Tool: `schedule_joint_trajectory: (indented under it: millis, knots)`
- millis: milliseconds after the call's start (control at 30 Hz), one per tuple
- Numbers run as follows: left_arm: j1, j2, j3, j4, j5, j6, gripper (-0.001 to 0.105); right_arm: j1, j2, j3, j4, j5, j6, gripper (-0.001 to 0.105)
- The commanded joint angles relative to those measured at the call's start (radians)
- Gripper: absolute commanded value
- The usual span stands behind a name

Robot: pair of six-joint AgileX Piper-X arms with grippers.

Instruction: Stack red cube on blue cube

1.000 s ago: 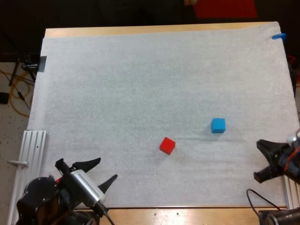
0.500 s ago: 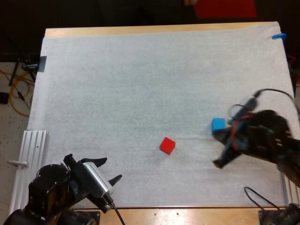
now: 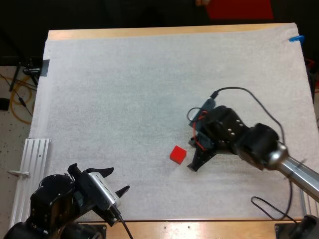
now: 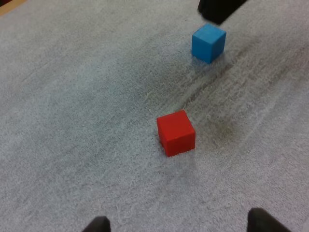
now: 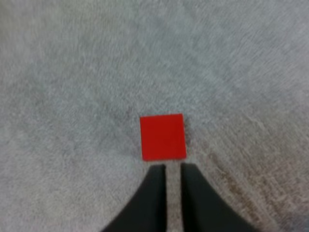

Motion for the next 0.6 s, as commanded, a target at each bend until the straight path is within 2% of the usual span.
schedule_joint_trajectory:
  millis: [0,100,167,567]
  knots:
    - [-0.002,0.001,-0.007,-0.003,0.007,0.009,0.055,0.000,0.026,-0.012,-0.003,-0.008,-0.011,0.036]
    - [-0.002,0.001,-0.007,-0.003,0.007,0.009,0.055,0.003,0.075,-0.012,-0.017,-0.008,-0.013,0.063]
    - [-0.002,0.001,-0.007,-0.003,0.007,0.009,0.055,0.006,0.103,-0.012,-0.036,-0.008,-0.014,0.067]
    - [-0.002,0.003,-0.007,-0.003,0.007,0.009,0.055,0.052,0.274,-0.012,-0.154,-0.001,-0.015,0.064]
